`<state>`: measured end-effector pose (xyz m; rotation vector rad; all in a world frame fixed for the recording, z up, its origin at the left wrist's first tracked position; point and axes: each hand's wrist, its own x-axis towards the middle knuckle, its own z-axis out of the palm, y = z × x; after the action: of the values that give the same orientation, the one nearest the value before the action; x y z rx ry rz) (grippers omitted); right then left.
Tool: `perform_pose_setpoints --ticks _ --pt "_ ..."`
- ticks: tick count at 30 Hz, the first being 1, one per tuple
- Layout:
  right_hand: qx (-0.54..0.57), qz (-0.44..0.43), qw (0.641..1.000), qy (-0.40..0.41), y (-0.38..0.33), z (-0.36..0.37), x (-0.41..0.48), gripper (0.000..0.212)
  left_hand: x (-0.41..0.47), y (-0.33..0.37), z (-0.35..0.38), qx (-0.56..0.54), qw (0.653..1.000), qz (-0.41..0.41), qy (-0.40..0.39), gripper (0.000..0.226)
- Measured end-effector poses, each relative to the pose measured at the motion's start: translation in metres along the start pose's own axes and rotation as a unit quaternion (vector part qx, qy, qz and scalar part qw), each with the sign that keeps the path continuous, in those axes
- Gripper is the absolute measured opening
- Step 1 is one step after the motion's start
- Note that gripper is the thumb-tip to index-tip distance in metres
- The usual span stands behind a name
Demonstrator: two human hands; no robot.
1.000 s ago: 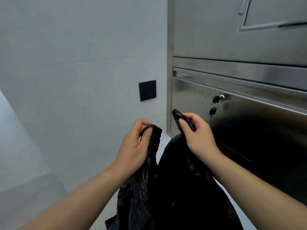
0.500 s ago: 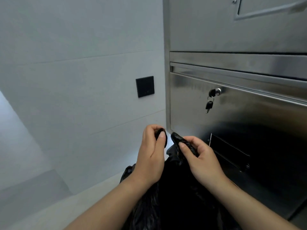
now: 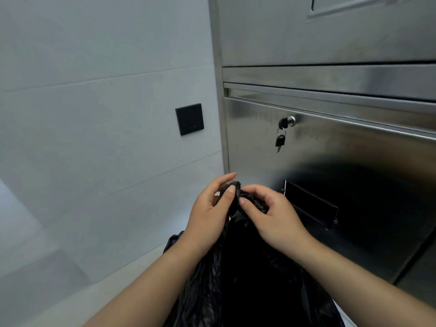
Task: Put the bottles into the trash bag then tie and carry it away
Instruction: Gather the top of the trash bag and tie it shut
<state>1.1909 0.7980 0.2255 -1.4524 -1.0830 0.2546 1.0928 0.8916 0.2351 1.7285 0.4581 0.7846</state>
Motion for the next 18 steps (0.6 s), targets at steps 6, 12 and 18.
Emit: perform_pose_setpoints --ticks 6,12,18 --pt "-0.036 0.004 0.999 -0.03 0.003 -0.005 0.0 0.013 0.0 0.002 -0.005 0.018 1.0 -0.006 0.021 0.013" --pt "-0.075 0.019 0.994 -0.078 0.004 -0.01 0.001 0.039 0.001 0.007 -0.014 0.025 0.997 -0.001 0.077 0.01" --pt "-0.127 -0.058 0.986 -0.088 -0.009 -0.019 0.012 0.043 0.006 0.009 -0.021 0.006 0.992 -0.025 0.127 0.016"
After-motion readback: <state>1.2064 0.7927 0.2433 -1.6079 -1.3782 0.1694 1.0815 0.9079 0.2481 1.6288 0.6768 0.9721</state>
